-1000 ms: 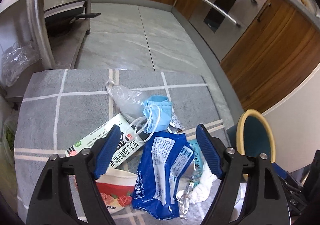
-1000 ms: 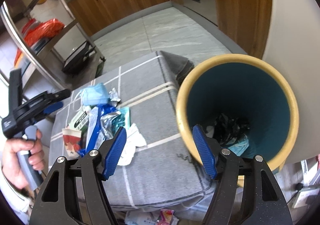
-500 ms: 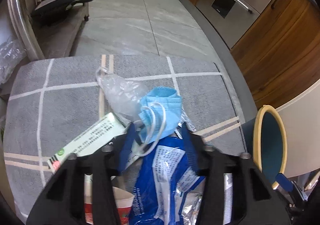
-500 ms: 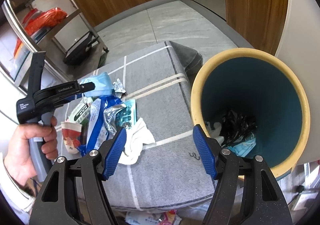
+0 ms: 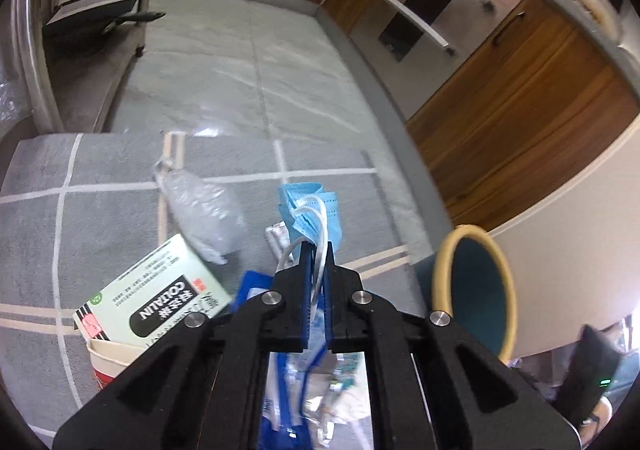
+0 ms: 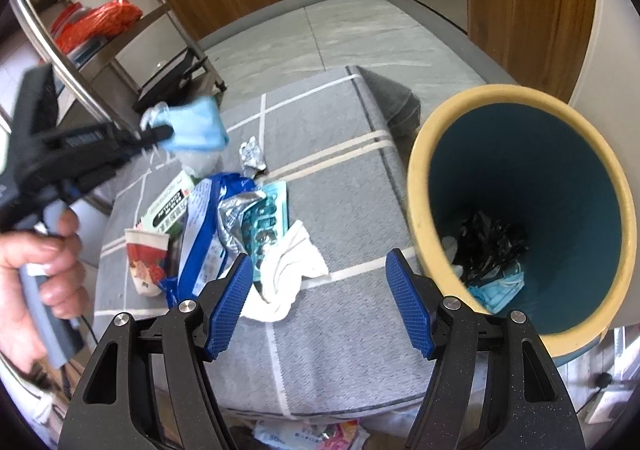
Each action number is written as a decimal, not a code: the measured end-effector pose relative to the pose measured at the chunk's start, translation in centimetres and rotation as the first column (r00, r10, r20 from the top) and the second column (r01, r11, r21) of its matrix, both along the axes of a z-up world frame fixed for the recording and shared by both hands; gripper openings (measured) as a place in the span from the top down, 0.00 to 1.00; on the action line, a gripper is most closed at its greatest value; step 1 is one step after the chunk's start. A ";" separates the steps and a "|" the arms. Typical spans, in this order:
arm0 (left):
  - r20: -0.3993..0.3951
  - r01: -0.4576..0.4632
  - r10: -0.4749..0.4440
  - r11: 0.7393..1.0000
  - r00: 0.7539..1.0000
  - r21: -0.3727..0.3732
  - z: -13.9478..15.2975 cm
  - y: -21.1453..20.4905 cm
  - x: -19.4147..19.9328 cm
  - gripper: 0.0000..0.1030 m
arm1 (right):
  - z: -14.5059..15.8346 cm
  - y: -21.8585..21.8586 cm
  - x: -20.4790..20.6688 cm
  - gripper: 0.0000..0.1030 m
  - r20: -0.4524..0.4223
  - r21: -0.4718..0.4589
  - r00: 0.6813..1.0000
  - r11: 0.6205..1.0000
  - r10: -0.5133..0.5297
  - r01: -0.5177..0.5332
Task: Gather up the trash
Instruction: 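Grasp a blue face mask with left tool while right tool grasps white tissue, then carry mask and tissue over the teal bin and open both tools, then move both open tools back over the remaining trash on the mat, then grasp the clear plastic bag with left tool while right tool grasps the blue wrapper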
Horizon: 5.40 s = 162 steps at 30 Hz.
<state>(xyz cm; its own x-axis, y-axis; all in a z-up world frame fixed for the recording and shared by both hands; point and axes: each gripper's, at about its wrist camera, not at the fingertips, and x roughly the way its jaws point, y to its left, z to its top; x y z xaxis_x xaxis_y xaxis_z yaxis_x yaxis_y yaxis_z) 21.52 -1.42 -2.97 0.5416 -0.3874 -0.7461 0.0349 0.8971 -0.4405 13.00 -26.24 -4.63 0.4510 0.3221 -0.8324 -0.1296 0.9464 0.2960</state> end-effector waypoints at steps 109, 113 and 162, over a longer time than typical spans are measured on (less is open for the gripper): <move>0.051 0.360 -0.364 0.931 0.930 0.064 0.9 -19.7 -2.3 0.34 | 1.6 -14.8 -2.0 0.43 0.082 -0.040 0.936 0.937 -0.343 0.347; 0.068 0.326 -0.331 0.943 0.941 0.074 1.4 -18.2 -2.2 0.26 | 2.0 -14.9 -2.0 0.40 0.097 -0.023 0.930 0.934 -0.353 0.357; -0.115 -0.044 0.066 0.982 0.991 0.185 -3.4 4.0 4.3 0.24 | 1.5 -3.4 0.4 0.32 0.088 0.014 0.990 0.994 -0.112 0.112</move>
<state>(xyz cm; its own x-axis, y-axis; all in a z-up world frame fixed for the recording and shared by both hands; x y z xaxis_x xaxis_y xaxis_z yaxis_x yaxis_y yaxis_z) 25.83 2.53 -6.39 0.4607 -0.2113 -0.8620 -0.0596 0.9617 -0.2676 13.37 -29.68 -3.14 0.5562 0.2725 -0.7851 -0.0488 0.9538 0.2964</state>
